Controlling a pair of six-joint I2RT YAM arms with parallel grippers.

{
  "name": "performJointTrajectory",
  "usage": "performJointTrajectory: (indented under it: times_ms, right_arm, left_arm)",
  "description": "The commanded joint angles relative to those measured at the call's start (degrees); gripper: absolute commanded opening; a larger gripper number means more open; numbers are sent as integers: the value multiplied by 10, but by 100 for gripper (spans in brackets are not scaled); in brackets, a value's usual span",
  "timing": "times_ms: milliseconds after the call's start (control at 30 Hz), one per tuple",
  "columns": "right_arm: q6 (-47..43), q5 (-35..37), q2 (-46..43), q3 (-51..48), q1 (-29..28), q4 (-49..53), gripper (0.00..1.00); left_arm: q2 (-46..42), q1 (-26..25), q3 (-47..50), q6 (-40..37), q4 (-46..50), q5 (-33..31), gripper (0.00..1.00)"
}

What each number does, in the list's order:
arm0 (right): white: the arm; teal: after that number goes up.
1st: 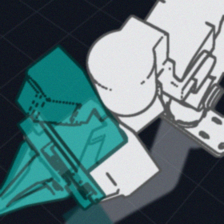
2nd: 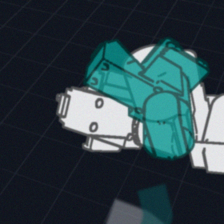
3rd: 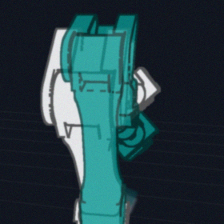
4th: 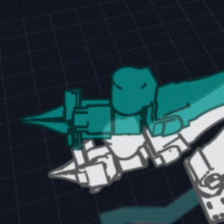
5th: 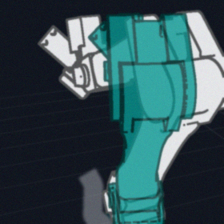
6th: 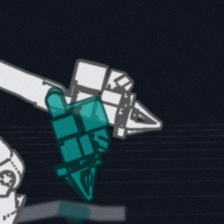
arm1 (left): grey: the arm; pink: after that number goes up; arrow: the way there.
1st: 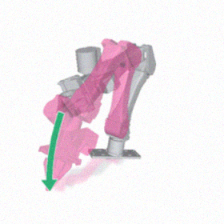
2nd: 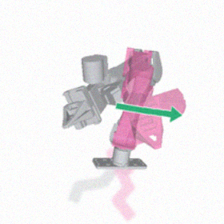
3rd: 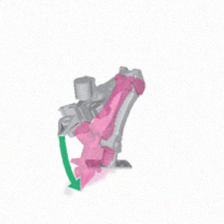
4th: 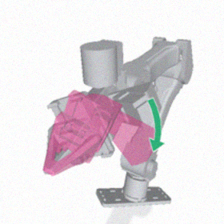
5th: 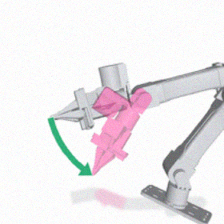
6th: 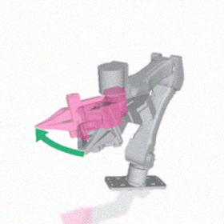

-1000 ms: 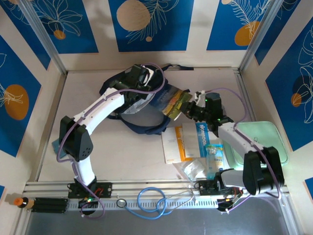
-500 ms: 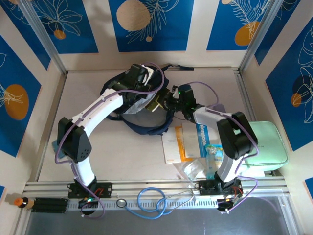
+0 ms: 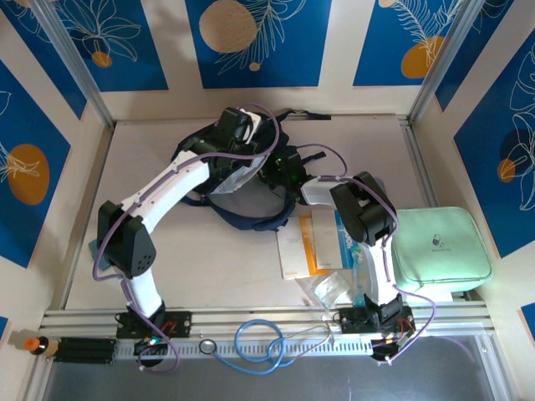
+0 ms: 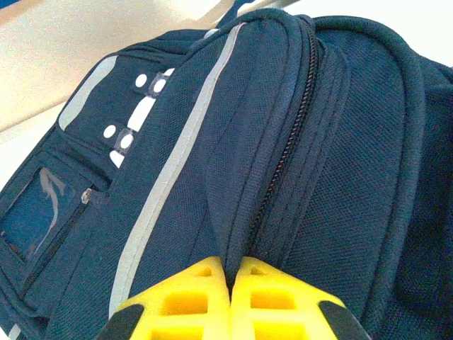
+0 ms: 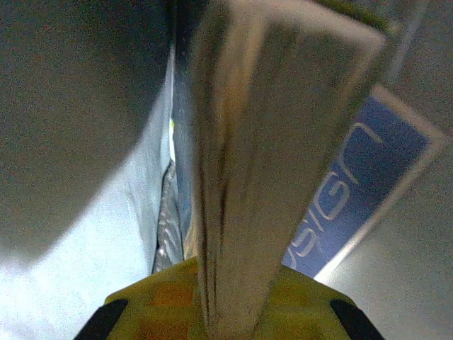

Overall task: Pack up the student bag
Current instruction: Place the book in the student bag, then close the student bag at the top-center of the table.

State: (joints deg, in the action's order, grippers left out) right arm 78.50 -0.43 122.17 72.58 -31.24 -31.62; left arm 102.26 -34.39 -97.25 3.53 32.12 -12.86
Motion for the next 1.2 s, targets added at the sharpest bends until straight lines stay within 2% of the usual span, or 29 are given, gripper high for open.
performJointTrajectory:
  times_ms: [0, 167, 367, 567, 733, 867, 1033, 1167]
  right_arm:
    - [11, 1, 22, 39, -13, 1, 6]
    - [7, -39, 31, 68, -14, 49, 23]
    - [-15, -61, -3, 42, 2, 76, 58]
    - [-26, -110, -60, -11, 14, 47, 76]
    - [-30, -124, -120, -55, 19, 83, 79]
    - [-58, -120, -177, -110, 22, 114, 77]
    - [-176, -71, -257, -206, 0, 117, 75]
    - [-244, -28, -325, -282, -6, 130, 75]
  left_arm:
    - [-28, 4, -42, 26, -62, 20, 0]
    - [-22, 7, -42, 35, -63, 22, 0]
    - [-20, 15, -39, 55, -60, 14, 0]
    - [-14, 23, -39, 68, -61, 13, 0]
    - [-8, 32, -41, 68, -53, 15, 0]
    - [-19, 49, -13, 71, -57, 14, 0]
    - [-71, 79, 105, 56, -112, 22, 0]
    - [-114, 112, 202, 73, -122, 17, 0]
